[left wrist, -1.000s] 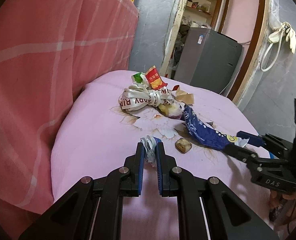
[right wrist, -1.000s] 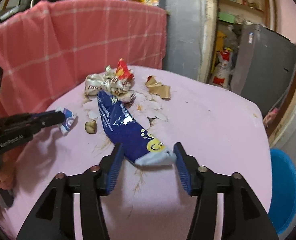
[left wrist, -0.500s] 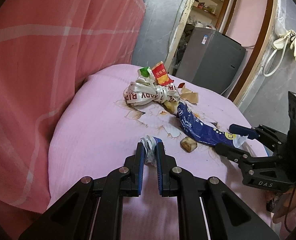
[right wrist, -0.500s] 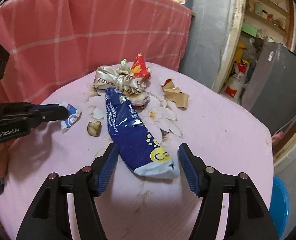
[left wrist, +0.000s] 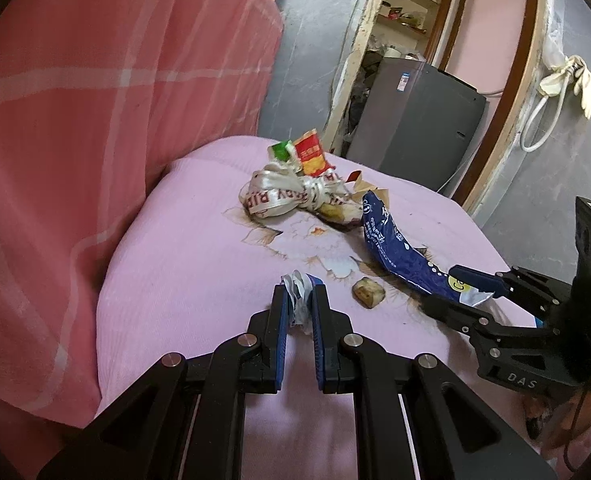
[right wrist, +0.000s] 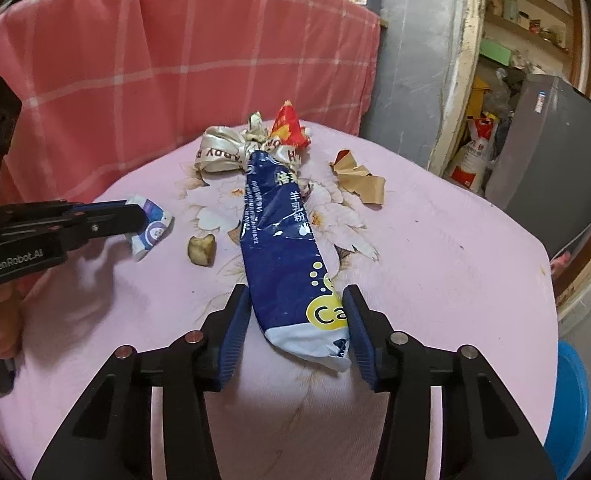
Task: Collect trash
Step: 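Lift both wrappers over the blue bucket and open both tools to drop them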
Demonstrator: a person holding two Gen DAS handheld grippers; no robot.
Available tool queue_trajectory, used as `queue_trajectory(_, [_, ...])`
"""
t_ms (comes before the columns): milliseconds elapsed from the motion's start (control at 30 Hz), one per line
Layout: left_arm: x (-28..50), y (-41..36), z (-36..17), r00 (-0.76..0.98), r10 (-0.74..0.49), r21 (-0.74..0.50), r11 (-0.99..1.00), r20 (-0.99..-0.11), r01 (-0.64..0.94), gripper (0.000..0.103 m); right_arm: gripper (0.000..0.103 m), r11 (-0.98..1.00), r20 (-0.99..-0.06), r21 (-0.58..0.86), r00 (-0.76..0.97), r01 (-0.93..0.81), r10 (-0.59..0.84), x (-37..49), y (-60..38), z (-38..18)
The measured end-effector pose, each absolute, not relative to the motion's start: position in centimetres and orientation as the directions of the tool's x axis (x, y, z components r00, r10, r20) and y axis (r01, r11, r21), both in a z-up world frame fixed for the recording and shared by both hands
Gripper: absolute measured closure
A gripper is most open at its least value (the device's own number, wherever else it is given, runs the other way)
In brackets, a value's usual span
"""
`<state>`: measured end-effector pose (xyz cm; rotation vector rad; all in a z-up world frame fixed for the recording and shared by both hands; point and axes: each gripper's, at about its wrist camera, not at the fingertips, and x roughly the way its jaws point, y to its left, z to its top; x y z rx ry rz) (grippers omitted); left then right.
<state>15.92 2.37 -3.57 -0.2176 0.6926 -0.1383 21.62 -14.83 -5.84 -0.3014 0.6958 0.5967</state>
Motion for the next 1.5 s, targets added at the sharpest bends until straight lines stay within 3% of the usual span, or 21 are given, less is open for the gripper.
queue_trajectory(233, [14.5, 0.6, -2.1, 0.809, -0.181, -0.206, 0.976, -0.560, 0.075, 0.094, 0.062, 0.835, -0.584, -0.029, 0.687, -0.550, 0.432, 19.8, -16.8, -4.1])
queue_trajectory(467, [13.1, -1.8, 1.2, 0.886, -0.176, -0.181, 0.978, -0.428, 0.106, 0.094, 0.062, 0.893, -0.387, 0.013, 0.821, -0.450, 0.419, 16.8, -20.0, -0.4])
queue_trajectory(733, [12.6, -6.5, 5.0, 0.949, -0.207, -0.151, 0.973, -0.236, 0.175, 0.094, 0.062, 0.949, -0.173, 0.028, 0.933, -0.315, 0.315, 14.5, -24.8, 4.6])
queue_trajectory(967, [13.4, -12.5, 7.2, 0.952, -0.285, -0.152, 0.952, -0.109, 0.267, 0.094, 0.062, 0.989, -0.053, 0.005, 0.988, -0.148, 0.148, 13.2, -30.0, 7.1])
queue_trajectory(1233, [16.3, -20.7, 7.4, 0.914, -0.389, -0.149, 0.916, -0.111, 0.372, 0.094, 0.062, 0.999, -0.040, 0.006, 0.998, 0.037, -0.037, 13.3, -36.8, 6.7])
queue_trajectory(1500, [21.0, -27.5, 4.6, 0.799, -0.535, -0.186, 0.845, -0.275, 0.502, 0.094, 0.062, 0.986, -0.152, 0.064, 0.978, 0.153, -0.142, 14.5, -43.0, 2.6])
